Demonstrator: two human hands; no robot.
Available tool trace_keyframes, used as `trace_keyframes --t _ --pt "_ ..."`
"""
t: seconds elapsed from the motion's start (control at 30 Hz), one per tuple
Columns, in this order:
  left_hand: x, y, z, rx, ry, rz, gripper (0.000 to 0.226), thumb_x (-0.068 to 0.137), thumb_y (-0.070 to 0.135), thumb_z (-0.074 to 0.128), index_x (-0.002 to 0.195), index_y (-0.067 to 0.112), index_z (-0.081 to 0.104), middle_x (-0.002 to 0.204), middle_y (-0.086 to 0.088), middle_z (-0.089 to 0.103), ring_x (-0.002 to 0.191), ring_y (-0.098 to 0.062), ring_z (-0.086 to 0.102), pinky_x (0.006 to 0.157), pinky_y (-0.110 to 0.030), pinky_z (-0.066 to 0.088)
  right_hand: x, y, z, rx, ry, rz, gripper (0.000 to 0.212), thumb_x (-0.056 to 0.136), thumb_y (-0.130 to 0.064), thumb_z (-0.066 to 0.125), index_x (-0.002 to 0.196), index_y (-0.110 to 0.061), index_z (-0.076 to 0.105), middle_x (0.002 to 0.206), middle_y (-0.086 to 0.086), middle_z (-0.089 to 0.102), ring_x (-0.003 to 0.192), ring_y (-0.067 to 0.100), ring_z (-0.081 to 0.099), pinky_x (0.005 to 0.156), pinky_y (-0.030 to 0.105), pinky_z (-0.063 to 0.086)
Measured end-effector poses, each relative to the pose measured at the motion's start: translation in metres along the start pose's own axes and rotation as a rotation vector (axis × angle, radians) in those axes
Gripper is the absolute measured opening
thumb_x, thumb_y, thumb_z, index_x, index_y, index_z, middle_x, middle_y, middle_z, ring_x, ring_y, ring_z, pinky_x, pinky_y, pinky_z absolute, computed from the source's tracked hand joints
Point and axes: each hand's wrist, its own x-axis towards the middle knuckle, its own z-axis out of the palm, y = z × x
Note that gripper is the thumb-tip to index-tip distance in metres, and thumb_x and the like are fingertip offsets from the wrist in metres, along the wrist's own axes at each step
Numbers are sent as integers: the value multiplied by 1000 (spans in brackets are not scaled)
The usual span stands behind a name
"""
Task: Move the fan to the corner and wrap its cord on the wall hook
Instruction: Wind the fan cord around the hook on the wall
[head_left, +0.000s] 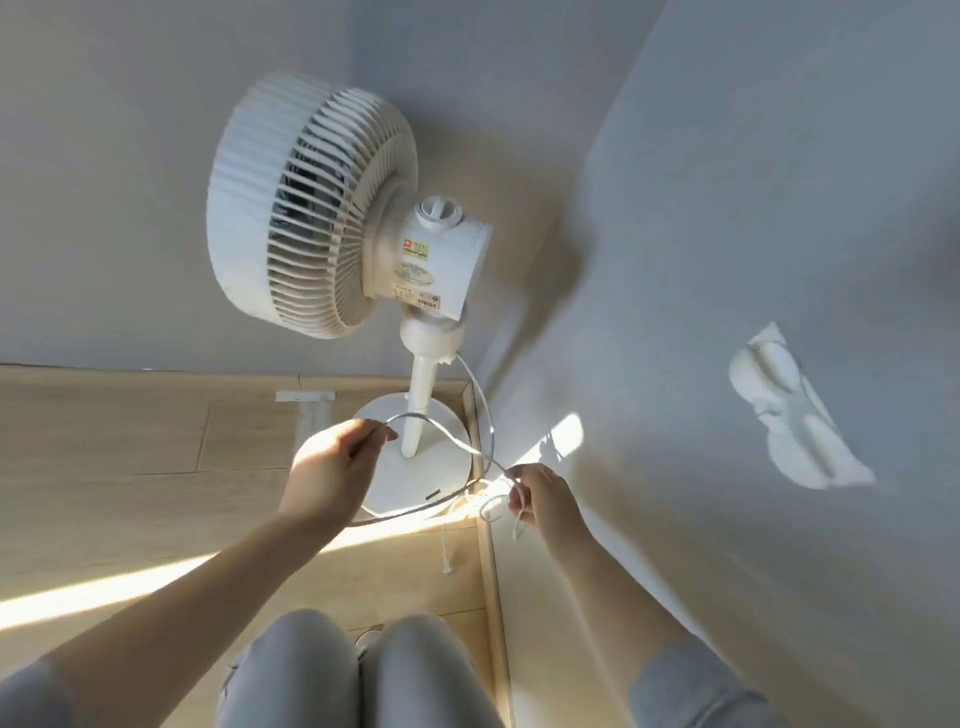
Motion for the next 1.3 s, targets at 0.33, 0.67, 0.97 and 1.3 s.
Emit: trace_keyframes --t 0.33,0.67,0.97,1.3 --pt "-95 49 -31 15 136 150 20 92 22 53 86 22 72 67 11 67 67 -10 60 62 -26 43 -82 -11 -35 65 -39 -148 18 80 -11 48 62 -13 52 55 3 44 48 16 37 66 34 35" --pt "-92 98 -51 213 252 326 22 93 22 53 92 14 73 95 -10 57 89 -28 56 69 -30 37 -123 -18 -70 230 -75 -193 15 88 -6 52 88 0 66 61 10 57 52 23 53 69 34 52" --pt "-98 99 -70 76 39 143 31 91 37 55 77 12 68 74 -6 73 72 -21 70 75 -34 55 -133 -16 -65 218 -156 -265 18 94 -14 49 93 -3 63 56 2 68 66 27 66 86 39 53" --pt "-82 99 -70 -434 64 79 32 81 -1 65 108 13 57 104 -7 66 89 -21 70 89 -36 54 -105 -28 -51 107 -159 -144 24 97 -24 44 94 -8 61 79 9 67 73 24 68 70 26 51"
